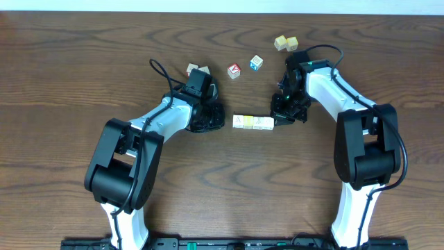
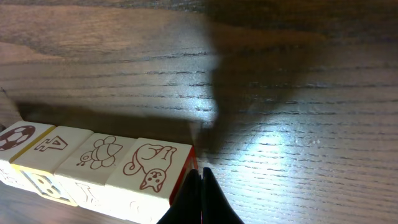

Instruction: Lift 4 blocks

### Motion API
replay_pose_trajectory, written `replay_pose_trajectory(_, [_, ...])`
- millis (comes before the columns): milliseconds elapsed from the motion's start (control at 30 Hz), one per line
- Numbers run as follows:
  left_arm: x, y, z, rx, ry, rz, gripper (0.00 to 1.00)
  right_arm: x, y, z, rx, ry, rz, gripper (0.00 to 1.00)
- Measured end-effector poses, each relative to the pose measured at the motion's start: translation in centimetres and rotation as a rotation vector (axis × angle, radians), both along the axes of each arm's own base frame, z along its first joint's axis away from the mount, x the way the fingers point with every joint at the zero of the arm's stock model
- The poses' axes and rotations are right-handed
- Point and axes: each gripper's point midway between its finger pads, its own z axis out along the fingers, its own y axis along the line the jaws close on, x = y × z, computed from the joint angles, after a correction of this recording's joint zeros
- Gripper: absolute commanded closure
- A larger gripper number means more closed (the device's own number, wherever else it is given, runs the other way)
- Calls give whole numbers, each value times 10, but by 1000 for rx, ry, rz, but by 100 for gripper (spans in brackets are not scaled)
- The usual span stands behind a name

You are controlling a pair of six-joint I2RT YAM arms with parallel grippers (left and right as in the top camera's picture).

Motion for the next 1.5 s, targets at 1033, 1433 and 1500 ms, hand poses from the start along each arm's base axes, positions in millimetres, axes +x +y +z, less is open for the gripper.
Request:
replay_pose_trajectory(1033, [7,-15,4,-110,-40,-21,93,-5,-7,0,-17,26,-17,99])
replay_pose_trajectory(1433, [7,-20,4,-142,-26,-16,93,-6,-7,0,-18,32,-17,99])
replay_pose_trajectory(1500, [6,-21,4,-147,-23,-18,93,-6,-7,0,-17,33,-17,99])
